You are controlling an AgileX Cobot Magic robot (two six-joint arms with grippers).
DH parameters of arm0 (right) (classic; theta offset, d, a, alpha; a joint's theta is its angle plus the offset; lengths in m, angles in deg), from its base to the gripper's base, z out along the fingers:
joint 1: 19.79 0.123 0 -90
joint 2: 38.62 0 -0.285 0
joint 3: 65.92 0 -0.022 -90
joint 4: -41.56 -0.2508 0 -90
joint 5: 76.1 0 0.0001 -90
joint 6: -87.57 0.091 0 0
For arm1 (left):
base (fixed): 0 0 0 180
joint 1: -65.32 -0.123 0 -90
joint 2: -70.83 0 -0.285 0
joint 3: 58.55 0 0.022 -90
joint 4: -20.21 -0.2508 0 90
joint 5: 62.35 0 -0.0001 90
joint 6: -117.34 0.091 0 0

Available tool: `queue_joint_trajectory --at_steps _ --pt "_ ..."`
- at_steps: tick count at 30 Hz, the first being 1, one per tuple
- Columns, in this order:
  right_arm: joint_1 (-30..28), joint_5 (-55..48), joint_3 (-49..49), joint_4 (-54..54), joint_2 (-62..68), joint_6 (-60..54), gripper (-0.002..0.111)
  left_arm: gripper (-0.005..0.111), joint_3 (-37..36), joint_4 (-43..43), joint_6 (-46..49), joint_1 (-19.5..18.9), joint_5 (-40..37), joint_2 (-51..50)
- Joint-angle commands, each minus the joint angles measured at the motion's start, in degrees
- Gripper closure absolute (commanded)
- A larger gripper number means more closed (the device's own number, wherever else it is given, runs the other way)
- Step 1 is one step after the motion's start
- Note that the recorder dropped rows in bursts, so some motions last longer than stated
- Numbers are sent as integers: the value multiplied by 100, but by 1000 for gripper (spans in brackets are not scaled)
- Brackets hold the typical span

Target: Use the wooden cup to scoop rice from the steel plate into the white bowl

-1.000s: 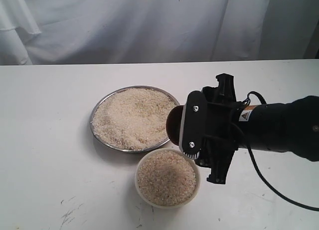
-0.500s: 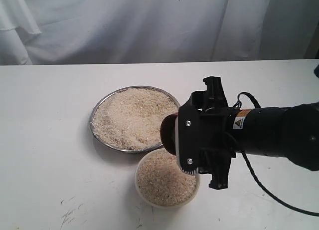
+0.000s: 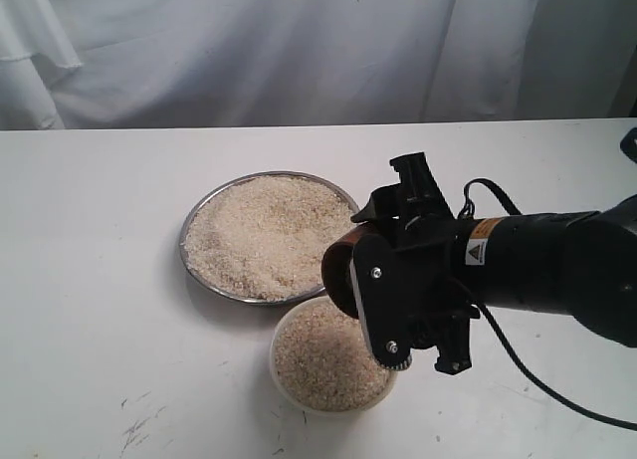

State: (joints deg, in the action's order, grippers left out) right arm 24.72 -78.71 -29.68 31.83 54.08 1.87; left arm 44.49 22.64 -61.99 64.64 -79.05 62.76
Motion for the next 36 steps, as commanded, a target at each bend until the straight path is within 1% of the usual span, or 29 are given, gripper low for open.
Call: queue_joint_trajectory --at_steps 1,8,13,19,31,36 --pt "-12 206 -117 86 3 43 108 107 -26 4 -18 9 36 29" --pt "-12 261 -232 75 243 43 108 107 -26 4 -18 9 36 29" --pt "-12 520 -232 207 317 -6 108 107 -26 4 -18 9 36 29" --pt "-24 738 -232 333 317 -622 108 107 -26 4 -18 9 36 29" --pt "-24 758 -232 343 317 -802 108 107 -26 4 -18 9 36 29" --pt "-24 988 -232 307 339 -815 108 107 -26 4 -18 9 36 29"
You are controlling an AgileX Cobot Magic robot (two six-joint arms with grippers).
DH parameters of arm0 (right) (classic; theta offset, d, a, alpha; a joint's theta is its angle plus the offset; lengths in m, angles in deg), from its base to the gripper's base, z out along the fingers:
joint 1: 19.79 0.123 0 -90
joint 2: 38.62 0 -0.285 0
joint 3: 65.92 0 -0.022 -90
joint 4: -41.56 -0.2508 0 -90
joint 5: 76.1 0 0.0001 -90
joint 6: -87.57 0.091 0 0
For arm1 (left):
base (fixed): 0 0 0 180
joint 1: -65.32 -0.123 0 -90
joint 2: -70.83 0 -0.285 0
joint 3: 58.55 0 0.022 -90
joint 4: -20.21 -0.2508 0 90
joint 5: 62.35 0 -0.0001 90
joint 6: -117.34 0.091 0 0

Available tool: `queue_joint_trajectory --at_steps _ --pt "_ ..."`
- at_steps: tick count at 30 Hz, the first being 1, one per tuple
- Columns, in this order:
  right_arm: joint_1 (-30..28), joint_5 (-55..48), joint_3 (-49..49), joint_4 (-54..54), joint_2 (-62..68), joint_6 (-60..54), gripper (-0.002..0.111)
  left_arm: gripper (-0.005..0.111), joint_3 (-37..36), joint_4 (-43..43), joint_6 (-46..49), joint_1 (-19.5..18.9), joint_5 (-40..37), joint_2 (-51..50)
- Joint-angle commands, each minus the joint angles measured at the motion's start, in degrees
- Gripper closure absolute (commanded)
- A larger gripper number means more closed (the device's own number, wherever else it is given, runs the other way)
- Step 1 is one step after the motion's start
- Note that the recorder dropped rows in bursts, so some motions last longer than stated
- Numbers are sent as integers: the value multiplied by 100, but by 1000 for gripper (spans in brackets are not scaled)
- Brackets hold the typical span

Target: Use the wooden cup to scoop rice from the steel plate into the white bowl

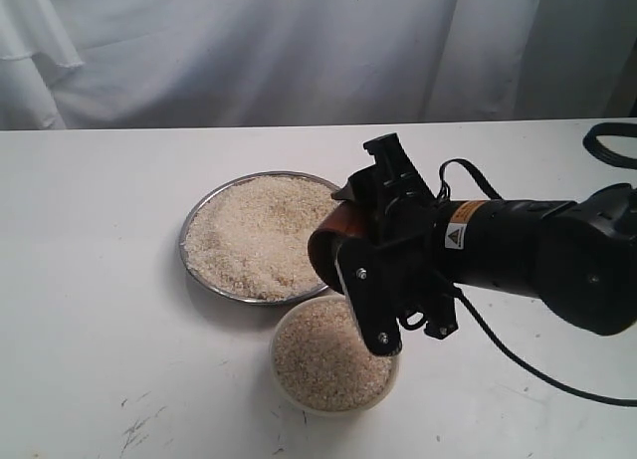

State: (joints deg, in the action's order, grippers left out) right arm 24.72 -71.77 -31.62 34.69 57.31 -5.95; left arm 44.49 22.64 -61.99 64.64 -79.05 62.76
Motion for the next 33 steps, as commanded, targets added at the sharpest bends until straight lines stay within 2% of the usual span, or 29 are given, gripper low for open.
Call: queue_joint_trajectory --at_steps 1,7,10,19,33 --pt "-24 307 -38 7 16 -32 108 107 -26 4 -18 9 36 29" --pt "-24 344 -38 6 134 -431 108 107 -26 4 -18 9 36 29" --pt "-34 719 -38 6 163 -519 108 107 -26 4 -18 9 36 29" --pt "-48 832 -5 593 210 -506 108 107 -26 4 -18 9 36 29" --pt "-48 853 11 1962 210 180 108 107 -26 4 -18 9 36 29"
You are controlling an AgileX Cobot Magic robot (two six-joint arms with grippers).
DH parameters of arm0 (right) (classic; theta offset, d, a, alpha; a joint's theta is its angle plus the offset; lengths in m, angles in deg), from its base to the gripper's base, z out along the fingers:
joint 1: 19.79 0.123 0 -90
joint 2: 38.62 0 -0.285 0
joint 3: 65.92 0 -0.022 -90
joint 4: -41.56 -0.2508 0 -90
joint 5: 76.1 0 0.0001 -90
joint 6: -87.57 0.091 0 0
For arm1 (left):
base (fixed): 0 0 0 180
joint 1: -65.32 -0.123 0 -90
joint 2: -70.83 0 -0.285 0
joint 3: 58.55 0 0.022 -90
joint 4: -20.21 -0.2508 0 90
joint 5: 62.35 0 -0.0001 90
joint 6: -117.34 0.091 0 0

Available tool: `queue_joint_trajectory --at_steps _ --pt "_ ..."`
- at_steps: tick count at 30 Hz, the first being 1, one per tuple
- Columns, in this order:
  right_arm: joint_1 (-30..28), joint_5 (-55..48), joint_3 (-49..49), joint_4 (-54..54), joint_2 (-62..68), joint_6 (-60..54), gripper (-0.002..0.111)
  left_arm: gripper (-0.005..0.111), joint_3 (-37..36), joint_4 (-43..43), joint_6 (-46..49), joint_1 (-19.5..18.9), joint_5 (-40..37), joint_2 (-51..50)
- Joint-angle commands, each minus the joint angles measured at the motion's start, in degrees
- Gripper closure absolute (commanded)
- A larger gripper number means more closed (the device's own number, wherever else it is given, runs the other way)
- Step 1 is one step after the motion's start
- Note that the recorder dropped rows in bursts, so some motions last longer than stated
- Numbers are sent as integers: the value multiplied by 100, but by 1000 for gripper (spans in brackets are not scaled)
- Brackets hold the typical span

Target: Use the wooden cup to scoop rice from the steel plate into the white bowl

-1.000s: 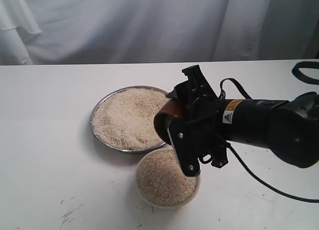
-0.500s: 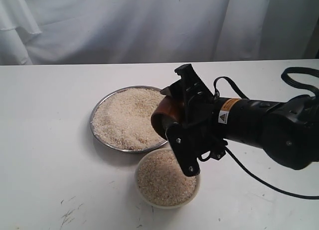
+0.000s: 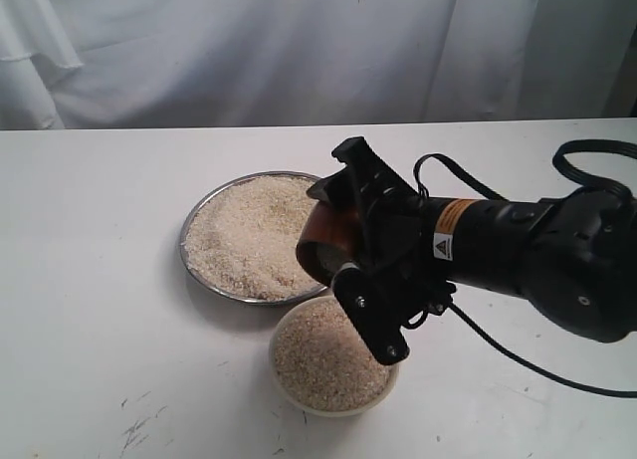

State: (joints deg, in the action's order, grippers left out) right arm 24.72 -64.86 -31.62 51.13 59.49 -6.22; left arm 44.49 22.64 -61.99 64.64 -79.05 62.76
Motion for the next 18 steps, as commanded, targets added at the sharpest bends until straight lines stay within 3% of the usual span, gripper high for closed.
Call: queue_joint_trajectory --at_steps 1,18 --pt "-48 162 11 351 -7 207 108 107 -26 4 -18 9 36 29" --pt "-120 92 -74 1191 -7 212 108 107 -26 4 -18 9 36 29"
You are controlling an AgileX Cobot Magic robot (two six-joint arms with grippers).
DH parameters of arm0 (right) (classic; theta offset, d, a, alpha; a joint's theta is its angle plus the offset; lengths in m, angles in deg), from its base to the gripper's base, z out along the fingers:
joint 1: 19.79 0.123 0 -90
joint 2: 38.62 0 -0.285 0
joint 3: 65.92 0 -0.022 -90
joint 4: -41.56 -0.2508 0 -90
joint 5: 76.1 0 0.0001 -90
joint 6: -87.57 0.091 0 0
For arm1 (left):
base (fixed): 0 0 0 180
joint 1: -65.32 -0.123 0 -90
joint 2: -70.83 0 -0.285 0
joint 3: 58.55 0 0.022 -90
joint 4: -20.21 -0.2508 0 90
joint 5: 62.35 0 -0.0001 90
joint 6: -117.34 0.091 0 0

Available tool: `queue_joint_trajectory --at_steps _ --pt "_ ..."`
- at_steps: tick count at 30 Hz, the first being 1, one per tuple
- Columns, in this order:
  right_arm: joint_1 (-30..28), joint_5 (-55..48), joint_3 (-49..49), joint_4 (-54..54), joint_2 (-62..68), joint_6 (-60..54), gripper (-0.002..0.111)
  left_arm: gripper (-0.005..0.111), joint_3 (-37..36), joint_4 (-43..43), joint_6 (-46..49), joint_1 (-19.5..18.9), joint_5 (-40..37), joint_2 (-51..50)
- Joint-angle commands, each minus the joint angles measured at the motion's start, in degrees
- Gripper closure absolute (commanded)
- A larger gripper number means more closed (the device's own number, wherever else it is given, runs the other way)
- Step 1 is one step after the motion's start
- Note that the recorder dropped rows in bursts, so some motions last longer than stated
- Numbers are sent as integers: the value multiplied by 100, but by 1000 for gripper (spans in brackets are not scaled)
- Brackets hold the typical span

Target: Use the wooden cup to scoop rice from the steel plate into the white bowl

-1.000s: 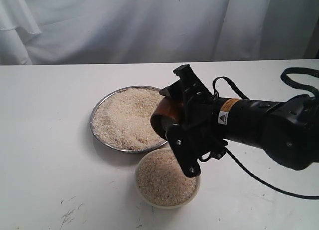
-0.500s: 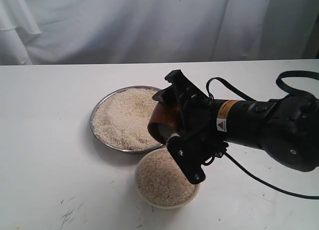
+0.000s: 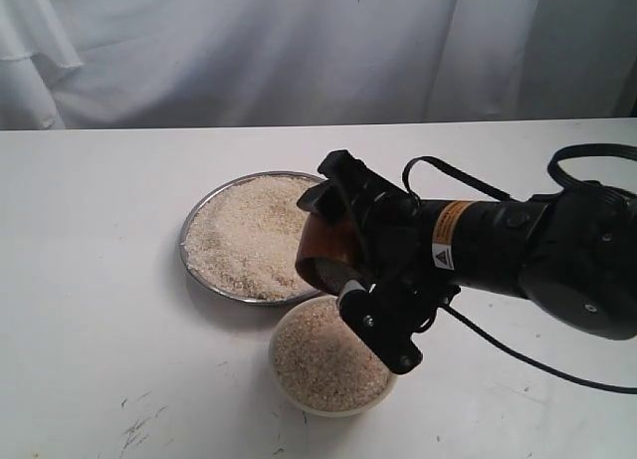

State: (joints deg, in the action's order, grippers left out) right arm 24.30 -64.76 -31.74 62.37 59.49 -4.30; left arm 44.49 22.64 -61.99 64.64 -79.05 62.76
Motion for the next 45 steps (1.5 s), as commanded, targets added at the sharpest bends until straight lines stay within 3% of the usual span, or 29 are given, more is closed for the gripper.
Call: queue_joint_trajectory --at_steps 1,18,38,41,45 --pt "-78 70 -62 101 -7 20 108 107 -26 4 -18 9 36 29" --pt "-78 102 -191 4 43 293 108 107 -26 4 -18 9 36 29" --pt "-78 383 -191 -1287 43 537 108 107 -26 4 -18 9 36 29" --pt "-110 302 -191 -923 43 750 108 107 -26 4 -18 9 36 29" --pt "-275 290 -191 -21 43 1836 108 107 -26 4 -18 9 36 29"
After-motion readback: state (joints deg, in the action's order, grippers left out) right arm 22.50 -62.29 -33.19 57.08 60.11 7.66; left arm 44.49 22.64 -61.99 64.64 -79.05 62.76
